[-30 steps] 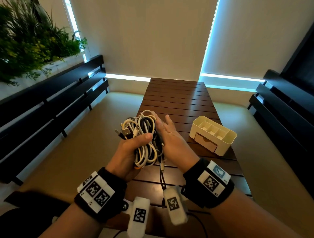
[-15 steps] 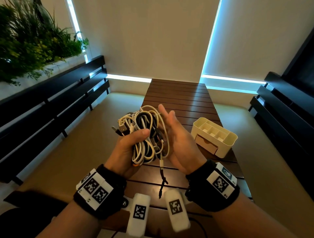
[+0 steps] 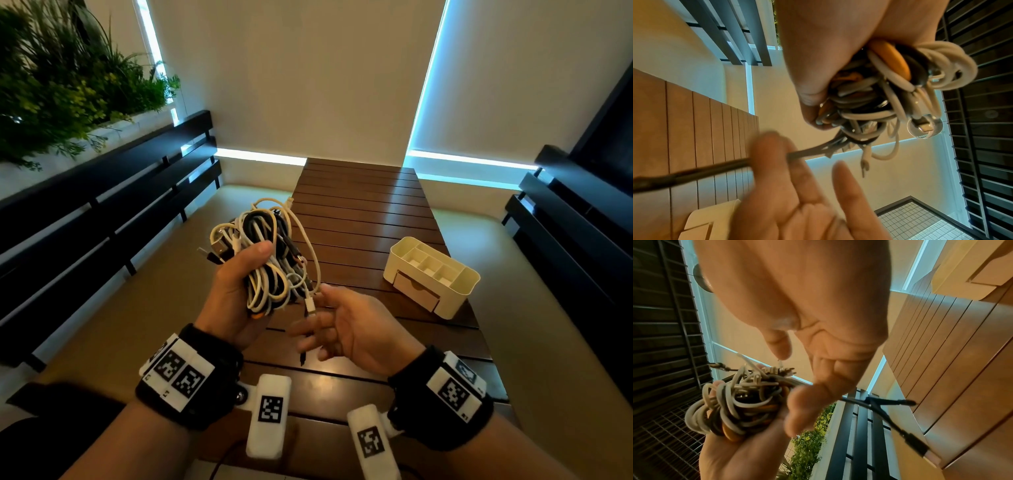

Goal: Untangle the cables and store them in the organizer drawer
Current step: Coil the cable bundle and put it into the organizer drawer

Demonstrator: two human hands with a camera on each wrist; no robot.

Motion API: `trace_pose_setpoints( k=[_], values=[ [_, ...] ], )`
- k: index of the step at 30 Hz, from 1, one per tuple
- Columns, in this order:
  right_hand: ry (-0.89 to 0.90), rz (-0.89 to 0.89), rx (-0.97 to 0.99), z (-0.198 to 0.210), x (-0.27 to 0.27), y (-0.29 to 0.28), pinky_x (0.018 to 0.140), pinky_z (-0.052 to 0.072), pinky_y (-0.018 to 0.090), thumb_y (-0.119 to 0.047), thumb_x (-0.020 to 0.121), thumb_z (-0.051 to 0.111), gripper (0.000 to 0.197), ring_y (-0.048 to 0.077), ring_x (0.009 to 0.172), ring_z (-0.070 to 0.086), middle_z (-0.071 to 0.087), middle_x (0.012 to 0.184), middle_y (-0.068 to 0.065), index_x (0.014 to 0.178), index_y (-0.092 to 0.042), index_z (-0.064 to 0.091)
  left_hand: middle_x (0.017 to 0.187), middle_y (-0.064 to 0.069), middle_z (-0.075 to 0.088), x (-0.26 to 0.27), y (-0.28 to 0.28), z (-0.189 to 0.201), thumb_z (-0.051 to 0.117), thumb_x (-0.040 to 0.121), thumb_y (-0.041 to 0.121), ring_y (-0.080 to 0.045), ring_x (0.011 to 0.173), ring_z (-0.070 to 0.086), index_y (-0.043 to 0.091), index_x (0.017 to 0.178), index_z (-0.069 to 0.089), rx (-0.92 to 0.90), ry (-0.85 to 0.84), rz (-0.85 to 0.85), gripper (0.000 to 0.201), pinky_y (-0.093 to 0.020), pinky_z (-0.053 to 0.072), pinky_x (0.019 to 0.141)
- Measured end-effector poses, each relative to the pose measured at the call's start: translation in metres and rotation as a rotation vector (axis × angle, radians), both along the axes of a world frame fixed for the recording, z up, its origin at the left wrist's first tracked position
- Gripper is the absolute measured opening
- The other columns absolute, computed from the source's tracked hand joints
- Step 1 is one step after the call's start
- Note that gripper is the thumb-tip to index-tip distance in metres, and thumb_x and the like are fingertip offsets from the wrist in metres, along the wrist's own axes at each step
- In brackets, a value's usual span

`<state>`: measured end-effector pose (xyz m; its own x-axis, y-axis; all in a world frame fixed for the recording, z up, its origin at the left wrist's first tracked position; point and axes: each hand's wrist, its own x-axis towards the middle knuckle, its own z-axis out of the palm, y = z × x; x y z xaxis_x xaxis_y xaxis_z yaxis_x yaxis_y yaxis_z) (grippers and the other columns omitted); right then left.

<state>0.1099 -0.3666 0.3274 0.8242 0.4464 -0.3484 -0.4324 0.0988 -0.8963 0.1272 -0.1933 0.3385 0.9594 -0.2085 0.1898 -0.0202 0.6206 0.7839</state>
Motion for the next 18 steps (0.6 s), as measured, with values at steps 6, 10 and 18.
trace_pose_setpoints(
  k=[6,10,18],
  values=[
    [-0.098,-0.345,0.137,0.0,0.009,0.005,0.074,0.058,0.031,-0.016,0.102,0.049,0.03,0.027,0.091,0.071,0.07,0.117,0.018,0.131,-0.007,0.054,0.086,-0.008,0.072,-0.005,-0.003,-0.007,0.088,0.055,0.042,-0.023,0.081,0.072,0.015,0.097,0.076,-0.025,0.009,-0.054,0.052,-0.04,0.06,0.071],
    [-0.262,-0.537,0.125,0.005,0.016,-0.001,0.074,0.059,0.03,-0.006,0.099,0.052,0.03,0.023,0.088,0.073,0.068,0.117,0.013,0.129,-0.014,0.05,0.086,-0.012,0.071,-0.007,-0.002,-0.012,0.089,0.052,0.044,-0.025,0.081,0.071,0.015,0.097,0.076,-0.017,0.041,-0.046,0.055,-0.042,0.06,0.07],
    [-0.508,-0.603,-0.028,0.02,0.015,-0.005,0.072,0.061,0.033,-0.011,0.1,0.054,0.023,0.022,0.081,0.075,0.077,0.1,0.001,0.117,-0.022,0.044,0.089,-0.013,0.07,-0.008,0.0,-0.016,0.089,0.053,0.043,-0.024,0.082,0.07,0.016,0.103,0.076,-0.027,0.072,-0.059,0.058,-0.041,0.059,0.07]
  ],
)
